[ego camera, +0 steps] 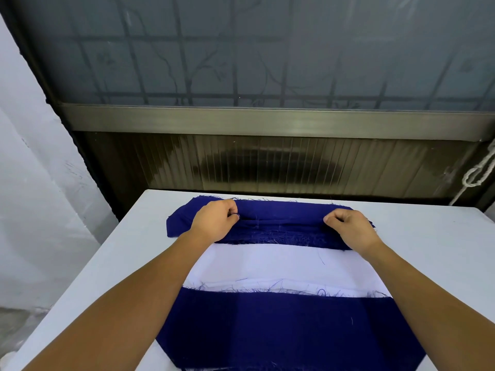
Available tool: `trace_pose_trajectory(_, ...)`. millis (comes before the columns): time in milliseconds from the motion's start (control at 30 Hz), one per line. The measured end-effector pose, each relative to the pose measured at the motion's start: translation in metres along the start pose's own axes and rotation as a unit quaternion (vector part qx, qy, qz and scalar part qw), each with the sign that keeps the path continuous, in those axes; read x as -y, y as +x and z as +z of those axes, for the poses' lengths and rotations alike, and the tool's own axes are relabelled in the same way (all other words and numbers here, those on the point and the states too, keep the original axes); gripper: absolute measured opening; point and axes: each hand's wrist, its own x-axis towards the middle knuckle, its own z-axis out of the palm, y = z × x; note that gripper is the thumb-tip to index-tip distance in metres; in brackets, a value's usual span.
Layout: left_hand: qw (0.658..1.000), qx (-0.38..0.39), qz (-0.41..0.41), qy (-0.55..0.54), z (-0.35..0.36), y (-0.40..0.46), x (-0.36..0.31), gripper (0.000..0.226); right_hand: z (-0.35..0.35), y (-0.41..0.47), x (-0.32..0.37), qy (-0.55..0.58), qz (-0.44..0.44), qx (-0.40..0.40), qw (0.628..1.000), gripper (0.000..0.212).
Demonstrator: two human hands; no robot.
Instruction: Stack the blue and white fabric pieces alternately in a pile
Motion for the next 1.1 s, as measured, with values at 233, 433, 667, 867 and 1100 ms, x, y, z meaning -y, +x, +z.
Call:
trace_pose_trajectory(233,1.000,-0.002,-0.007,-0.005,0.000,0.000,-0.003,0.010,0.004,0.003,0.003,-0.080,-0.009,0.004,0.997,0.018)
trace_pose_trajectory(433,1.000,-0.001,-0.009,0.002,0.004,-0.001,-0.005,0.004,0.001,0.003,0.002,0.006,0.011,-0.006,1.000,0.015)
trace_pose_trajectory(667,1.000,-0.020,-0.018,0.003,0.006,0.002,-0.009,0.014,0.002,0.007,0.008,-0.041,0.019,0.003,0.999,0.015)
trace_pose_trajectory(867,0.998,-0.043,-0.036,0.003,0.013,0.001,-0.011,0.007,0.009,0.003,0.008,-0.134,-0.023,0.021,0.990,0.007)
trace_pose_trajectory(1100,0.995,-0.061,-0.052,0.065,0.005,-0.006,0.013,0.030,0.005,0.003,0.006,-0.180,-0.028,-0.002,0.983,0.014)
